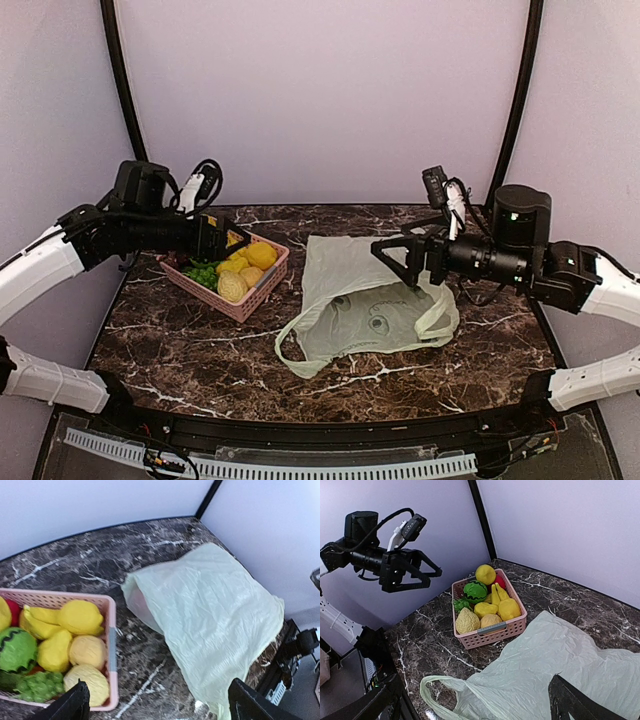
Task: Untie the knot of the plastic bag and take out the fruit
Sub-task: Place the fake fruit in the bin, then hold the bag opening of the takeout bag.
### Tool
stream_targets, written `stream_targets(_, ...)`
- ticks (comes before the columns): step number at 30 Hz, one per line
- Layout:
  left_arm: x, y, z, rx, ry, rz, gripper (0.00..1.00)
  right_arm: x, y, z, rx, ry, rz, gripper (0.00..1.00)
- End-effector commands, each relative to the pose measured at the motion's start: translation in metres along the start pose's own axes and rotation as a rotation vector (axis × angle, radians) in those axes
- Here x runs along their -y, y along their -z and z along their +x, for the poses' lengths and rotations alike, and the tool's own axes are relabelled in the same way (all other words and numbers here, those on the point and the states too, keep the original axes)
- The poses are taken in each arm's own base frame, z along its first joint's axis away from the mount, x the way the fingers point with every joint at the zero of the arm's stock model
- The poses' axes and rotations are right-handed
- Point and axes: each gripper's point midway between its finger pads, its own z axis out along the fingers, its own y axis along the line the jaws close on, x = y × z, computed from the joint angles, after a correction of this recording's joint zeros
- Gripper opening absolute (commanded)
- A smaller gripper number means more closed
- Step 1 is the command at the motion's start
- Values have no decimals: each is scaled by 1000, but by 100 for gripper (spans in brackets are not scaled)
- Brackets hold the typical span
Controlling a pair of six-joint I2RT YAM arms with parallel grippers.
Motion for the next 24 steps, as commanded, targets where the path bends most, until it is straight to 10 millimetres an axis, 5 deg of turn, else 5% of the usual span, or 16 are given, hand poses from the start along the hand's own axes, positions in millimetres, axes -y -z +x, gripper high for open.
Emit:
stream_targets(1,45,-10,46,-86,34,84,94,8,4,9,-3,-46,30,99)
stream_targets(4,89,-19,72,-138,-43,167,94,9,5,12,-2,-59,34,99)
stream_targets(7,110,-32,94,-181,-142,170,94,9,5,12,1,-61,33,99)
stream_targets(24,110,-66,129,-269,-240,53,97,8,2,23,-20,-64,14,99)
